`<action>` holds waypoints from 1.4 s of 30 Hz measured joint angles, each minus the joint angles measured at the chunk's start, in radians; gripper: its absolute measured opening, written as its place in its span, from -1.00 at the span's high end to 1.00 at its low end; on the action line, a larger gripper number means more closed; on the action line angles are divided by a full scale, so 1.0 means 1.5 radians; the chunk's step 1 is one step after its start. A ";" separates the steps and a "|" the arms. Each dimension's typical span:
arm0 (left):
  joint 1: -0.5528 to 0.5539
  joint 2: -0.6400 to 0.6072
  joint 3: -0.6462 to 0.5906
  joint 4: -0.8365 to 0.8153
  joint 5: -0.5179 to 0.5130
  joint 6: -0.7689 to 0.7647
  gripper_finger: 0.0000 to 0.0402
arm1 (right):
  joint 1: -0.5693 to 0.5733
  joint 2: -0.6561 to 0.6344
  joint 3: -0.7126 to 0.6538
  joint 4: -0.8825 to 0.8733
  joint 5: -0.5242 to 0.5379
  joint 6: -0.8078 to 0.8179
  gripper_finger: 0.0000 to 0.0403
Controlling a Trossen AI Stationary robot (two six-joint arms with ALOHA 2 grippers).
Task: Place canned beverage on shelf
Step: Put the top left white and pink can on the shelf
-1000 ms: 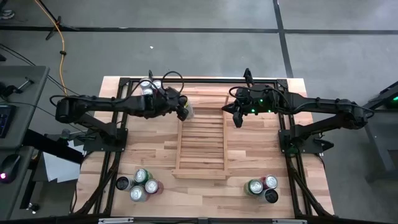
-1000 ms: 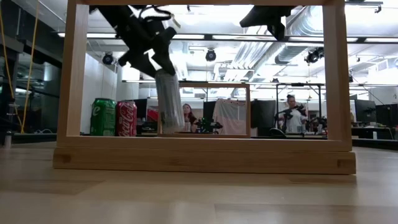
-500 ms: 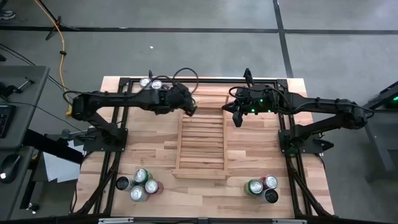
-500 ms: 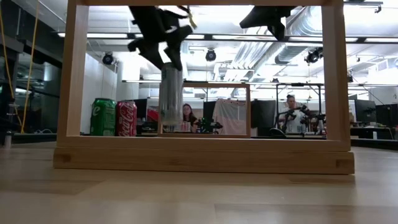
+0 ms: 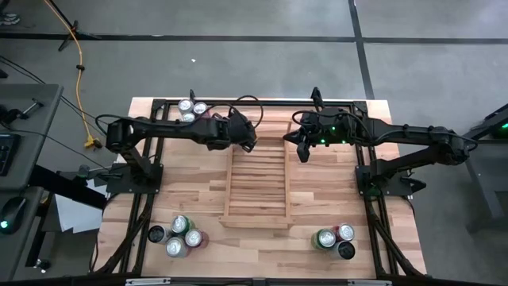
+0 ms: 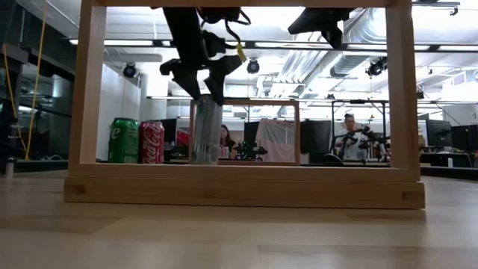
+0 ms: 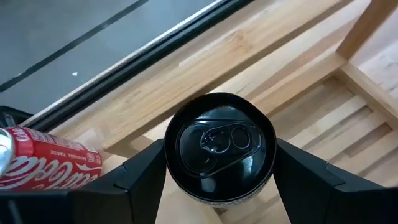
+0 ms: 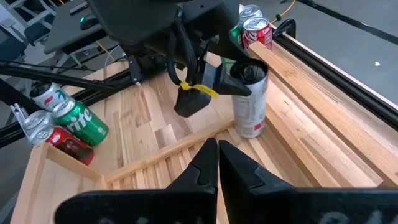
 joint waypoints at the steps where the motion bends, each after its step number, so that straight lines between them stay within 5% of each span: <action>1: 0.000 0.000 0.000 0.006 -0.008 0.000 -0.20 | 0.000 0.000 0.000 0.000 0.000 0.000 1.00; 19: 0.003 -0.003 -0.046 0.056 -0.022 -0.047 -0.29 | 0.000 0.000 0.000 -0.003 -0.002 0.000 1.00; 42: 0.004 -0.027 -0.045 0.061 0.016 0.023 -0.46 | 0.000 0.000 0.000 -0.003 0.000 0.000 1.00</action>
